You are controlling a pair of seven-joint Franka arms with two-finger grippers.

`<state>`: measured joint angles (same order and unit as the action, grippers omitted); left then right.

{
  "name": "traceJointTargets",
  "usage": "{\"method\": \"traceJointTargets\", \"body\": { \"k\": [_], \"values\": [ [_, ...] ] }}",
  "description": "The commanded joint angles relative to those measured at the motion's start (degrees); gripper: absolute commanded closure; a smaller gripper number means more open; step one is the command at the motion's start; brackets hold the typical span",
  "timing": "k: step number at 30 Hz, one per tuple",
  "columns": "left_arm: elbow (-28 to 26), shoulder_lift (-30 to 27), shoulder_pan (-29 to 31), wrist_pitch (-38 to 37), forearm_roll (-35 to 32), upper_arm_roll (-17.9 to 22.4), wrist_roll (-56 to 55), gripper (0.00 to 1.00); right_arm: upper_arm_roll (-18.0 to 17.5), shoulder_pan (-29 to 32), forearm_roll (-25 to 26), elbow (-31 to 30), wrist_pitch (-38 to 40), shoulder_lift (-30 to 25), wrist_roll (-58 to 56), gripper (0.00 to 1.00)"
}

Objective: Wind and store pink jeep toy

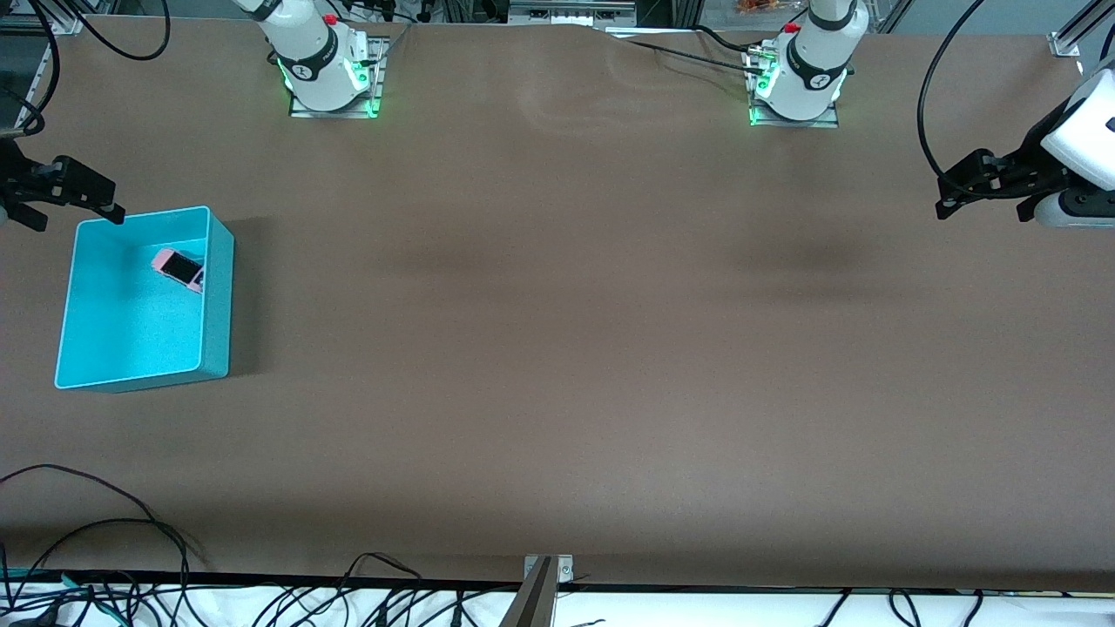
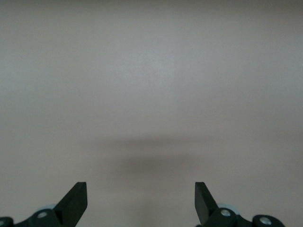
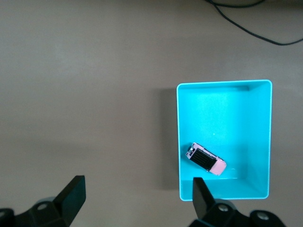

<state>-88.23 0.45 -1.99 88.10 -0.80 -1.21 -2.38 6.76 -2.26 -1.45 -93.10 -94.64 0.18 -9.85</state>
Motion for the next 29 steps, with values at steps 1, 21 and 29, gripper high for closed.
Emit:
{"method": "traceJointTargets", "body": {
  "k": [1,21,29],
  "values": [
    [2.1,1.0,-0.3,-0.9,-0.1,0.0,-0.6,0.0,-1.0,0.9,1.2,1.8,1.7,0.3,4.5,0.0],
    [2.1,1.0,-0.3,-0.9,-0.1,0.0,-0.6,0.0,-2.2,3.0,1.0,1.8,2.2,0.8,4.8,0.0],
    [2.1,1.0,-0.3,-0.9,-0.1,0.0,-0.6,0.0,-2.3,3.1,1.0,1.8,2.4,0.8,4.8,0.0]
  ]
}}
